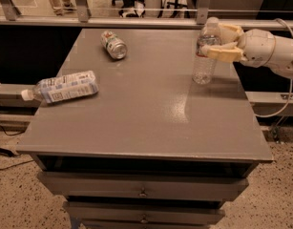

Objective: Place water bottle upright

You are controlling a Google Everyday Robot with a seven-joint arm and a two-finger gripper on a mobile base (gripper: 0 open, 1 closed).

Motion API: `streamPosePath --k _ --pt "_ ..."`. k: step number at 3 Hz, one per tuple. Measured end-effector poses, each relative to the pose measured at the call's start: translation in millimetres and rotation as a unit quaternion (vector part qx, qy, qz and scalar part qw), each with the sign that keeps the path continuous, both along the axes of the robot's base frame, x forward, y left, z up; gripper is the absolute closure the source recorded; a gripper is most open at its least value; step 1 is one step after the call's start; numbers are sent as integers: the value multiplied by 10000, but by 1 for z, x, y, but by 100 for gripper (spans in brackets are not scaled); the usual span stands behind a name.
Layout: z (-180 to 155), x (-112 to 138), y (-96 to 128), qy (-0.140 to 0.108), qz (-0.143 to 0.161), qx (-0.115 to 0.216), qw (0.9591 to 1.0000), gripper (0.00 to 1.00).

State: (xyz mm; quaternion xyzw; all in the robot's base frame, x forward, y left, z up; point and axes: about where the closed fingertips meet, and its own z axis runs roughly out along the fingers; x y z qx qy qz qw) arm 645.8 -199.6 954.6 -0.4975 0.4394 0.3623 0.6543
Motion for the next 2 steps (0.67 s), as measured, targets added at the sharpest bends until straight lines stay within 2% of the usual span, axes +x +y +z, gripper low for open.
streamPosePath --k 1,2 --pt "-1 -1 -3 3 -23 -24 10000 17" --pt "-1 -3 -7 2 -56 -56 10000 0"
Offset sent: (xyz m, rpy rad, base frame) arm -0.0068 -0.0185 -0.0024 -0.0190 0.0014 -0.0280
